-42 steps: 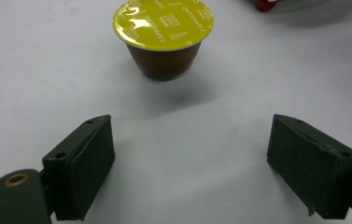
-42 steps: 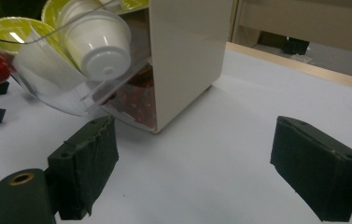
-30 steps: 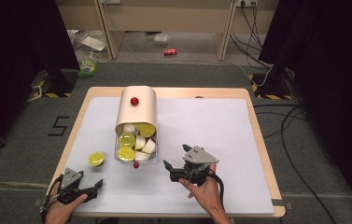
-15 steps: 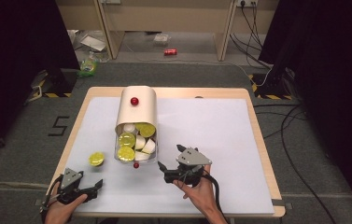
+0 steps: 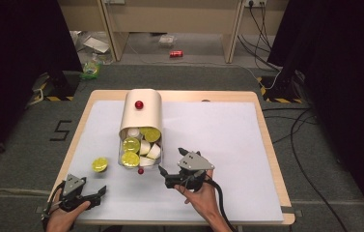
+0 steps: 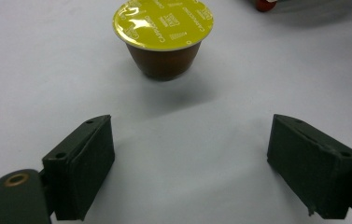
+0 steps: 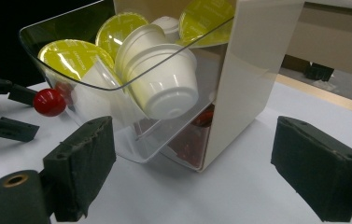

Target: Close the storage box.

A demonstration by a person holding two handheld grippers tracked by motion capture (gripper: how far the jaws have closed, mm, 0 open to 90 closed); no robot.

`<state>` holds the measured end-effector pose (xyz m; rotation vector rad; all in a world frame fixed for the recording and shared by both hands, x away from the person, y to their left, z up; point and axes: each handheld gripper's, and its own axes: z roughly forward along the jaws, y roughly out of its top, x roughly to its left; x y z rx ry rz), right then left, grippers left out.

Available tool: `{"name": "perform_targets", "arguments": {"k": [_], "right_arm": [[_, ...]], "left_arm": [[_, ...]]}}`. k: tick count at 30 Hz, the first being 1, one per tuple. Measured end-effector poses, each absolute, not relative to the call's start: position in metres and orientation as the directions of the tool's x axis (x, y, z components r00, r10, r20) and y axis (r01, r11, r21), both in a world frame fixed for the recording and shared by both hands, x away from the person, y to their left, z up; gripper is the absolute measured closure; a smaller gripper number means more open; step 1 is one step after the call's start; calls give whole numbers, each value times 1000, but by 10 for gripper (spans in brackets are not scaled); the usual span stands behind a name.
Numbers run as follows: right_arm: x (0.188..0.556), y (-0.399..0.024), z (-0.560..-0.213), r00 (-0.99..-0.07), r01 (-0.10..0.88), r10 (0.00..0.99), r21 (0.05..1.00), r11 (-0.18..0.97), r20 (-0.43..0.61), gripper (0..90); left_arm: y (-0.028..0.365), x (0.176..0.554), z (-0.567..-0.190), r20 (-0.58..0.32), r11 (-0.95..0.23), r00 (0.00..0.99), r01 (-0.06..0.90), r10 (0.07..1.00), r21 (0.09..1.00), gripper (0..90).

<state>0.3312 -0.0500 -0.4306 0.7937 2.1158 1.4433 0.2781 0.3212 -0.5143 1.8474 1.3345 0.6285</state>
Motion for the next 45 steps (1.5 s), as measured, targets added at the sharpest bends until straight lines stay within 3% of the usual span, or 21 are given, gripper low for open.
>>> {"name": "perform_targets", "arguments": {"k": [10, 27, 45], "right_arm": [[333, -46, -427, -713, 189, 700, 948, 256, -47, 150], [340, -40, -422, -710, 179, 703, 953, 243, -45, 71], [351, -32, -421, -708, 179, 705, 953, 246, -49, 56]], "left_arm": [[321, 278, -514, -40, -167, 333, 569, 942, 805, 140], [321, 278, -514, -40, -167, 332, 569, 942, 806, 140], [321, 278, -515, -41, -164, 332, 566, 942, 808, 140]]}}
